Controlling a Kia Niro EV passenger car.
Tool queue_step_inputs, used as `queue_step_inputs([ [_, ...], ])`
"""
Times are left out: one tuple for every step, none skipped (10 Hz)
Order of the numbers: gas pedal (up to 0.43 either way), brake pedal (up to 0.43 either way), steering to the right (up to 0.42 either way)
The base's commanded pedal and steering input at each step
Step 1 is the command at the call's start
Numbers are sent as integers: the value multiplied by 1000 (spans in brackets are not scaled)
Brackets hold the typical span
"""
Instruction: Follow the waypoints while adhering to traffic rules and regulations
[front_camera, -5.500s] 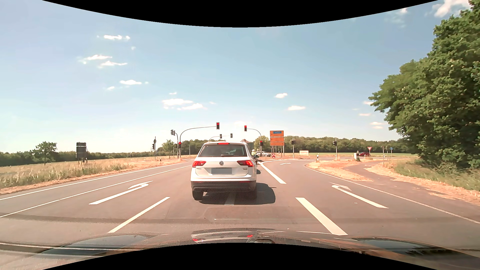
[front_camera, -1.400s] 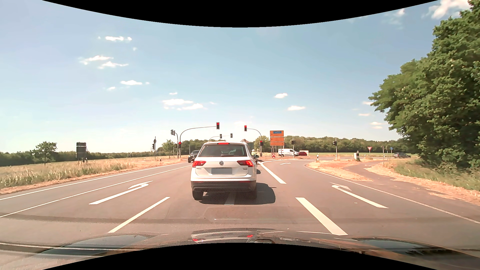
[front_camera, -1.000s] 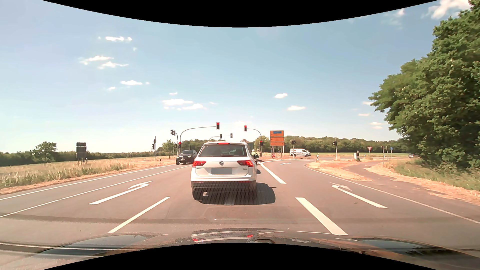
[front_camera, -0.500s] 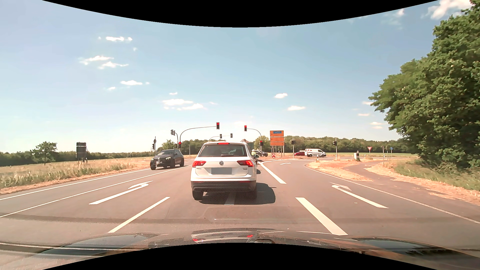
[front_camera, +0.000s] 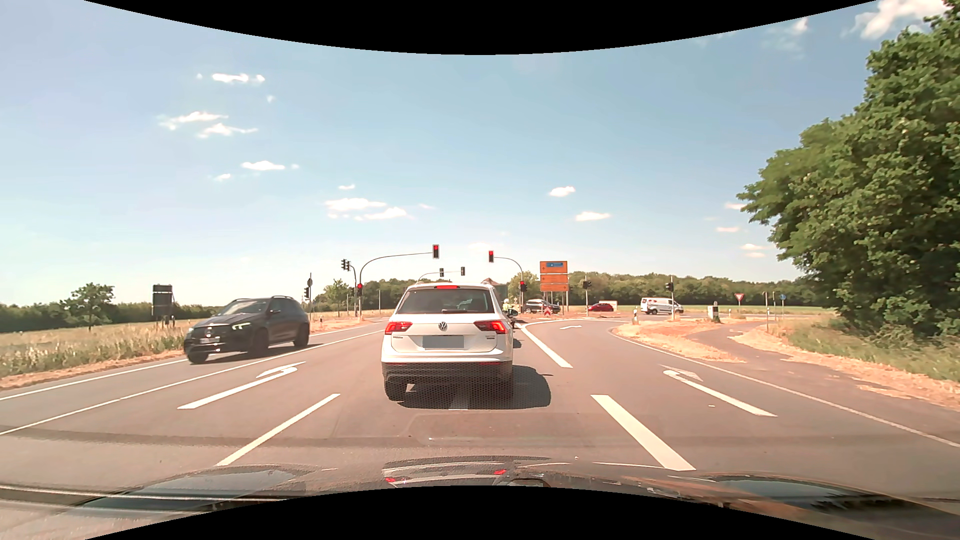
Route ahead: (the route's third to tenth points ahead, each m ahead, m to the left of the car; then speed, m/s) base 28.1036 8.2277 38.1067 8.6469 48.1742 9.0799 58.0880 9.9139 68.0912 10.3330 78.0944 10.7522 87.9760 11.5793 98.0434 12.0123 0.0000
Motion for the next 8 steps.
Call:
queue_step_inputs([
  [0, 0, -5],
  [0, 0, -6],
  [0, 0, -5],
  [0, 0, -5],
  [0, 0, -6],
  [0, 0, -5],
  [0, 0, -6],
  [0, 0, -5],
])
